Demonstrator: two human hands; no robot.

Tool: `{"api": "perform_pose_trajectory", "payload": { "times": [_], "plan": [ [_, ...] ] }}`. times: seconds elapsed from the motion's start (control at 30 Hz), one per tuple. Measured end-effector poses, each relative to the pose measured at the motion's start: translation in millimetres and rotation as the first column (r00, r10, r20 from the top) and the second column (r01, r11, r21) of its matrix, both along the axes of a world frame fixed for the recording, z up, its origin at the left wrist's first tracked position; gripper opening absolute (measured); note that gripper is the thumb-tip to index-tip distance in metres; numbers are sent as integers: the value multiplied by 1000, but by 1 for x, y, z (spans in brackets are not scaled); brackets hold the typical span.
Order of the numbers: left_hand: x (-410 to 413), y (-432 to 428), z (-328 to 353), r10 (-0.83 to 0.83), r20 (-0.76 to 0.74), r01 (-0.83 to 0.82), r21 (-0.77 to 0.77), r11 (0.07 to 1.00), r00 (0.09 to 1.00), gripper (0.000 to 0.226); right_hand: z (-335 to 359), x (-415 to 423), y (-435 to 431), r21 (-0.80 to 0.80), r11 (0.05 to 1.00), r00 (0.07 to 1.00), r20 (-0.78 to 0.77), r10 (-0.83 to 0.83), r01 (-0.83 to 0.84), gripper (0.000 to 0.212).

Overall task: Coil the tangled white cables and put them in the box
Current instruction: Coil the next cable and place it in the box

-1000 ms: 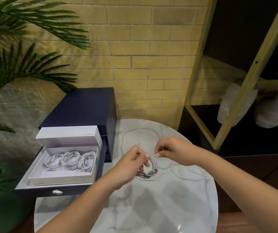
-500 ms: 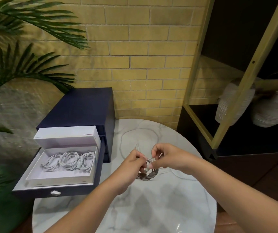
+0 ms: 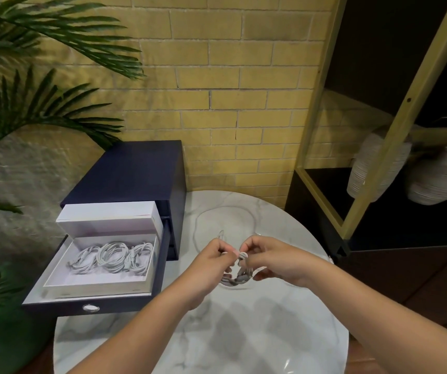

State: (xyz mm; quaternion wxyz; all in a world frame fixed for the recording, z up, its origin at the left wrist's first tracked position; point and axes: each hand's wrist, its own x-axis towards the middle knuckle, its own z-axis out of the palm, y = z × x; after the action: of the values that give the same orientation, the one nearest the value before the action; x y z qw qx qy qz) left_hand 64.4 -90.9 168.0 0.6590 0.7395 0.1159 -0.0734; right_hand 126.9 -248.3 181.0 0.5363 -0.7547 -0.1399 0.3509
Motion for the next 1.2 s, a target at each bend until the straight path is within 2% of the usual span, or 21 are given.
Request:
{"api": "perform_pose_trajectory", "payload": {
  "times": [0.07, 0.2, 0.33, 0.6, 0.8, 1.0, 1.07, 1.2],
  "plan": [
    [1, 1, 0, 3, 4, -3, -7, 1000, 1000, 6, 1, 2, -1, -12, 1000, 1000, 19, -15, 15, 10],
    [1, 2, -1, 18, 2, -18, -24, 1000, 1000, 5, -2, 4, -2, 26, 1000, 1000, 29, 0, -1, 17],
    [1, 2, -3, 41, 2, -41, -7, 999, 999, 8, -7, 6, -1, 59, 998, 992, 126, -1, -6, 20],
    [3, 14, -8, 50, -24, -51, -46, 998, 998, 14, -15, 2, 13, -53, 999, 901, 433, 35, -13, 22],
    [3, 36, -6, 53, -2, -53, -34, 998, 999, 13, -12, 1, 32, -53, 996, 904, 417, 93, -79, 29],
    [2, 67, -10, 58, 16, -58, 17, 998, 998, 12, -15, -7, 75, -186, 982, 805, 579, 125, -19, 29],
    [0, 82, -12, 47, 29, -48, 37, 998, 998, 13, -13, -8, 91, -232, 972, 814, 557, 165, -38, 32],
    [-3, 114, -13, 43, 55, -44, 26, 999, 998, 12, -7, -6, 119, -171, 980, 928, 338, 156, -103, 34]
  ]
}}
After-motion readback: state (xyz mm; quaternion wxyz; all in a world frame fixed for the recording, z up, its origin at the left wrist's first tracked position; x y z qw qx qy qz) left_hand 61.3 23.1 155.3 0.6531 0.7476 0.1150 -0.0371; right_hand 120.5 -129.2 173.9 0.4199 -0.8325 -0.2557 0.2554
